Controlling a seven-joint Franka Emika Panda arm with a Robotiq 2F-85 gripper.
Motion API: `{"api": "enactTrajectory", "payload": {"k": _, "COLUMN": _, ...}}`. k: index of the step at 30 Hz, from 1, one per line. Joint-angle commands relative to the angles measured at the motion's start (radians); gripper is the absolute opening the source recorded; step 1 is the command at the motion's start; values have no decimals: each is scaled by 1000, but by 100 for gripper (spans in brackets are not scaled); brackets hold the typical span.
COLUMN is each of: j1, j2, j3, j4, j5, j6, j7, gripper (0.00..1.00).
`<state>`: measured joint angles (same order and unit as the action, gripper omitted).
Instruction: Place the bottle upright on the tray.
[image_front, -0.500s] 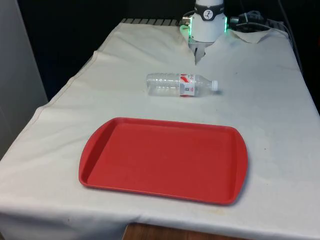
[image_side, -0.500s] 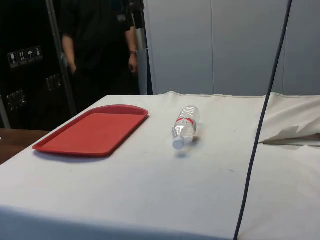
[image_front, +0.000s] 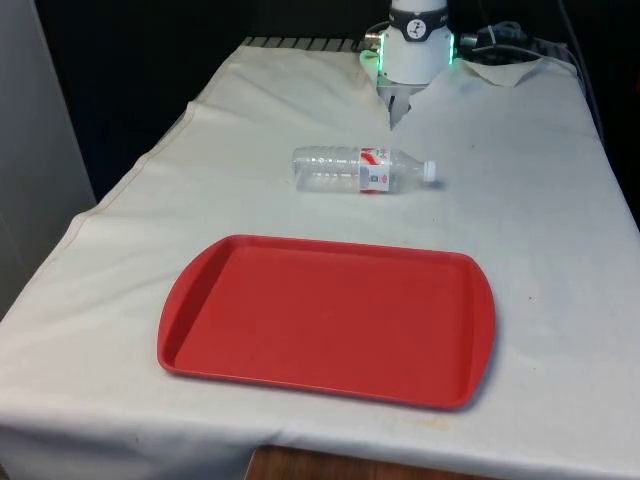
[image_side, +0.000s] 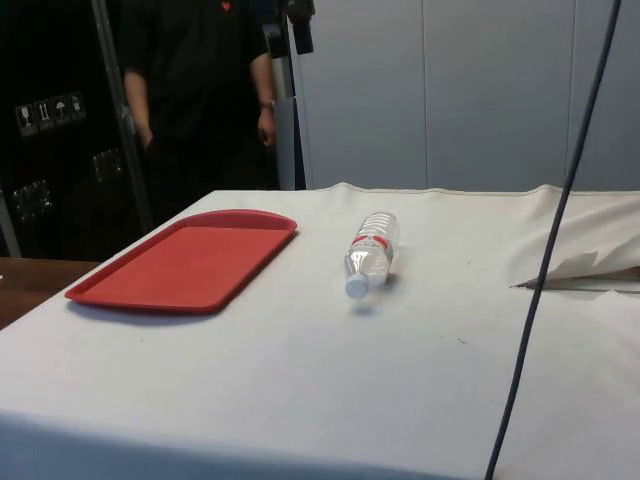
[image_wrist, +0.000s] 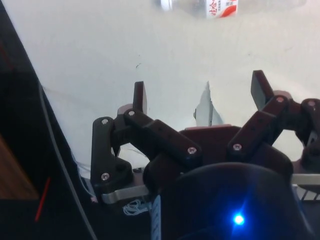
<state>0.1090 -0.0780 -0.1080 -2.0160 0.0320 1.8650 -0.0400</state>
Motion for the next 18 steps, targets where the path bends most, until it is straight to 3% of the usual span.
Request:
{"api": "enactTrajectory", "payload": {"k": 1, "j1": 1, "j2": -17, "j3": 3, "j4": -19, "j5": -11, "j6": 20, "j7": 10, "gripper": 100}}
{"api": "enactTrajectory", "payload": {"k": 4, "j1": 0, "j2": -21, "j3": 4, "j4": -25, "j5": -4, "j6": 15, "j7": 3, "gripper": 100}}
{"api": "enactTrajectory", "payload": {"k": 18, "j1": 0, "j2": -127, "j3": 31, "j4": -150, "j5": -49, "j6": 111, "j7": 31, "gripper": 100}}
